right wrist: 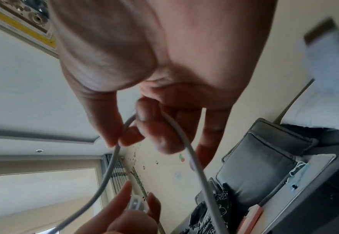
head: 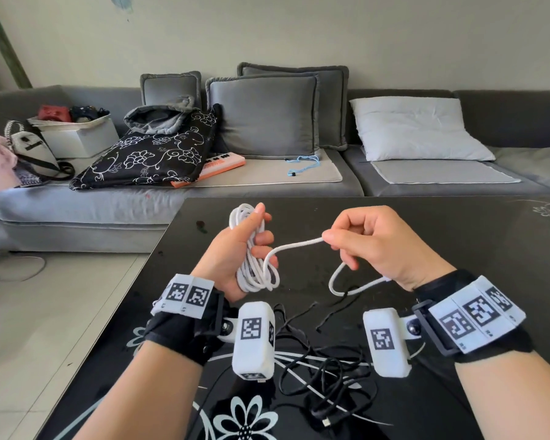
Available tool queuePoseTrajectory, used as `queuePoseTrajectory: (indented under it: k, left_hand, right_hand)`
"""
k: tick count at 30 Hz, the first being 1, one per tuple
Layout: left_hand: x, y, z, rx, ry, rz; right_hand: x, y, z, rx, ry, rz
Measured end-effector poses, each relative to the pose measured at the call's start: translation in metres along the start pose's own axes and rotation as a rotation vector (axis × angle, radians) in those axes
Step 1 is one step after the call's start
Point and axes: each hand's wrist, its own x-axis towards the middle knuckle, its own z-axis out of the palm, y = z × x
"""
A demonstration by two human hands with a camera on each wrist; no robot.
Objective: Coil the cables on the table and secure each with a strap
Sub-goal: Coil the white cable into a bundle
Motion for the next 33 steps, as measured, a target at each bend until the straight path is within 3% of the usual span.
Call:
queuePoseTrajectory:
  k: [9,17,23,33]
  left_hand:
    - [-0.002,-0.033,0.019,0.372,-0.142,-0.114]
    - [-0.001,-0.041,0.026,0.239,-0.34,-0.211]
    - [0.001,-0.045,0.021,0.39,-0.321,0.03]
    - [0.006,-0.048,0.026,0.282,-0.269,0.117]
  right_hand:
    - [0.002,0.003,0.009,-0.1,0.1,-0.12]
    - [0.007,0.009,0.017,-0.199,0.131,-0.161]
    - [0.01,0.014,0.023,-0.125,0.243,-0.172]
    - [0.013,0.019,0.027,-0.027,0.284,-0.064]
